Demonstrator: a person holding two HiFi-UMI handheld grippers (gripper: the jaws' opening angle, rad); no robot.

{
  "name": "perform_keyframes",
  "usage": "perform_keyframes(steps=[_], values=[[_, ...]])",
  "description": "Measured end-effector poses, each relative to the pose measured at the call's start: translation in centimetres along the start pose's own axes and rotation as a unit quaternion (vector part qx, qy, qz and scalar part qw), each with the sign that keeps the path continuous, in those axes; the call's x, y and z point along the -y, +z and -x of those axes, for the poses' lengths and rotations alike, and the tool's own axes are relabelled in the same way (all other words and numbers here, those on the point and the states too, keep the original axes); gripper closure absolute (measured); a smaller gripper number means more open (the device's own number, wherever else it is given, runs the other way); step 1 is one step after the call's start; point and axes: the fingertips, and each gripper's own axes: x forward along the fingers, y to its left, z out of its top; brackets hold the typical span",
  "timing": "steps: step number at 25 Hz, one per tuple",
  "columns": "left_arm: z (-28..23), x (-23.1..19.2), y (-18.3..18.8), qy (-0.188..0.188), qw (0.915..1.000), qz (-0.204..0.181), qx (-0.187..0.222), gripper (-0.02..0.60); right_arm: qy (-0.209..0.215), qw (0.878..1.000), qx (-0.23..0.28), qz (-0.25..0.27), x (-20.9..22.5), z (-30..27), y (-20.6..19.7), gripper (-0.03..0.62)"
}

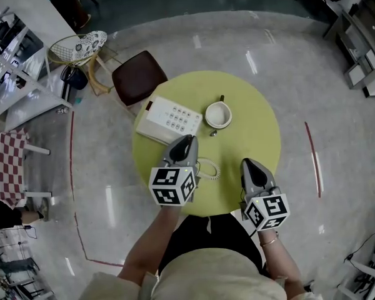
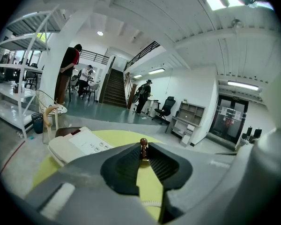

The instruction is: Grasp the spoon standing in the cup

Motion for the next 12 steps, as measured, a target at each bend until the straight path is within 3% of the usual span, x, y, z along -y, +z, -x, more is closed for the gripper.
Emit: perform_keyframes(steps=[12], values=[[2.4,-0.1,-0.3,-0.016,0.9998,-0.005,0.003,0.529,-0.008,1.000,0.007,0.008,-1.9,1.4,-0.2,0.595]])
